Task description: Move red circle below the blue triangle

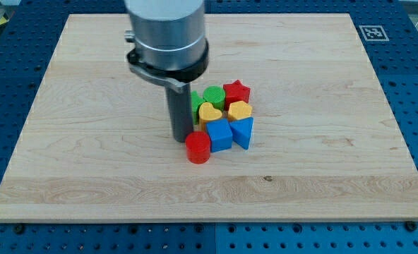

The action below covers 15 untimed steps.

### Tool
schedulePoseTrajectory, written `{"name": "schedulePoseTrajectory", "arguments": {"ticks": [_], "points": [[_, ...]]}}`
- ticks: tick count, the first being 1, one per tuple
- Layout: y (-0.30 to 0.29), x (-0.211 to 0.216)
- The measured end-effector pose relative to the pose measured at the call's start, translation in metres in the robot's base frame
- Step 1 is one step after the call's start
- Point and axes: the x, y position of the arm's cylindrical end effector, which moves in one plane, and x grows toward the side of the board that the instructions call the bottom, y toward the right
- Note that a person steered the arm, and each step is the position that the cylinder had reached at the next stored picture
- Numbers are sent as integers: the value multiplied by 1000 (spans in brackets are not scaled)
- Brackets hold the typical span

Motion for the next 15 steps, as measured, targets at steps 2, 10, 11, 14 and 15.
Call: {"name": "schedulePoseTrajectory", "arguments": {"ticks": [2, 10, 11, 14, 15], "points": [[49, 0], [5, 77], [20, 89], [86, 70], [76, 64]]}}
